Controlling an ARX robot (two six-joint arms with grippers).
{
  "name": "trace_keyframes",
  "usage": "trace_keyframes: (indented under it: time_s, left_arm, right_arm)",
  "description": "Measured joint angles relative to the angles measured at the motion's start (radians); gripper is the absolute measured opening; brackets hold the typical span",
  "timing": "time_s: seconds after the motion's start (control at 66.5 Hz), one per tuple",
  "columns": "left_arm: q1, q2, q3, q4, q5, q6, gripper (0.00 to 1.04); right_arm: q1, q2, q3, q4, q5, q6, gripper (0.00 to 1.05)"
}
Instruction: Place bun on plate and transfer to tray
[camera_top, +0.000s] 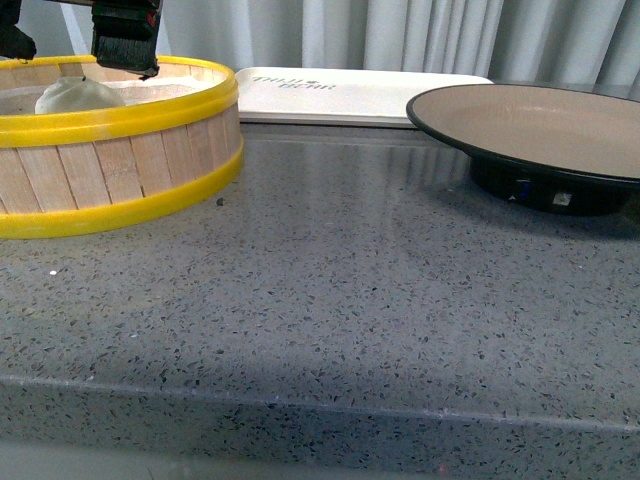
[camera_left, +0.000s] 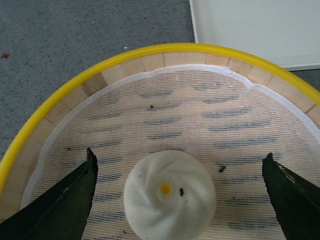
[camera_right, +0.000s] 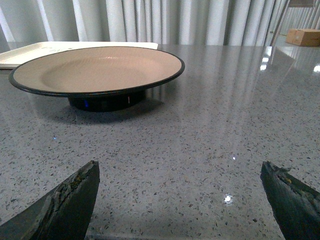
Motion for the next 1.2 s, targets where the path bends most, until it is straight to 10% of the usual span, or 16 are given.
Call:
trace_keyframes:
  time_s: [0.391, 0.933, 1.204]
  left_arm:
    - [0.02, 0.039, 0.014, -0.035, -0.002, 0.006, 0.97]
    - [0.022, 0.044, 0.033, -0.046, -0.002, 0.011, 0.14]
    - [-0.01, 0.009, 0.075, -0.077, -0.005, 0.019, 0.04]
  right_arm:
    - [0.0, 0.0, 0.0, 0.0, 0.0, 0.0, 0.96]
    - [0.0, 0.0, 0.0, 0.0, 0.0, 0.0, 0.96]
    - [0.0, 0.0, 0.0, 0.0, 0.0, 0.0, 0.96]
